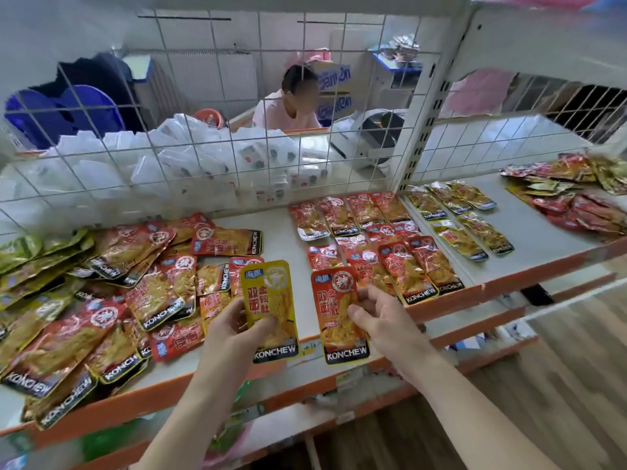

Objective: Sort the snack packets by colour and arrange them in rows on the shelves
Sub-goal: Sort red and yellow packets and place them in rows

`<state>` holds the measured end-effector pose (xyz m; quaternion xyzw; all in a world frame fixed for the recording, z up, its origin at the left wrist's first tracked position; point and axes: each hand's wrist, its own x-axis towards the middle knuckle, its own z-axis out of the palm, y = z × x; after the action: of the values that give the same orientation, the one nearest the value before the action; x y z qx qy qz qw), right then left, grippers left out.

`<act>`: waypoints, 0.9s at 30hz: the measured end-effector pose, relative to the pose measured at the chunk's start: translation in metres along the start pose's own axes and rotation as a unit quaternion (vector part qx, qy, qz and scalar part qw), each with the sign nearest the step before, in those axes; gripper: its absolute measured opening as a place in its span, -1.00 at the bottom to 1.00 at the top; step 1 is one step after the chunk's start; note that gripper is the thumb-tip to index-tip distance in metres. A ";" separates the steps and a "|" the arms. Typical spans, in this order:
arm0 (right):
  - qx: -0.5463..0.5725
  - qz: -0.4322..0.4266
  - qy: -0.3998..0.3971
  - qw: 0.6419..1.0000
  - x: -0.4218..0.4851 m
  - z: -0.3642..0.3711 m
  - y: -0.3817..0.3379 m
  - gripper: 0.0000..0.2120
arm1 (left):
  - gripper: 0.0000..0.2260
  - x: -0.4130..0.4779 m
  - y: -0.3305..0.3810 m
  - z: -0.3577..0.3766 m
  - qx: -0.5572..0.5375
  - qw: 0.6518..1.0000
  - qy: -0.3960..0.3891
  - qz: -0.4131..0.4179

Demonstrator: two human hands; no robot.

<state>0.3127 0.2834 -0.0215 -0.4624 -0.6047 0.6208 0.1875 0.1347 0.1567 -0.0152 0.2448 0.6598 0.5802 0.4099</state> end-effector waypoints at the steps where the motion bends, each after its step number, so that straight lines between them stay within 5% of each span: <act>1: -0.004 0.005 -0.003 1.000 0.007 0.002 -0.002 -0.86 | -0.74 0.006 0.000 0.000 -0.005 1.000 0.002 0.000; 16: -0.047 0.042 -0.020 0.998 0.060 0.013 -0.010 -0.86 | -0.77 0.047 0.000 -0.008 0.016 0.999 -0.031 -0.028; 27: -0.163 -0.038 0.047 0.985 0.062 -0.011 -0.012 -0.91 | -0.80 0.052 0.000 0.012 0.018 0.999 0.009 -0.032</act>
<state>0.2867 0.3412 -0.0305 -0.4927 -0.7052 0.4837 0.1612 0.1157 0.2050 -0.0285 0.2252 0.6817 0.5568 0.4177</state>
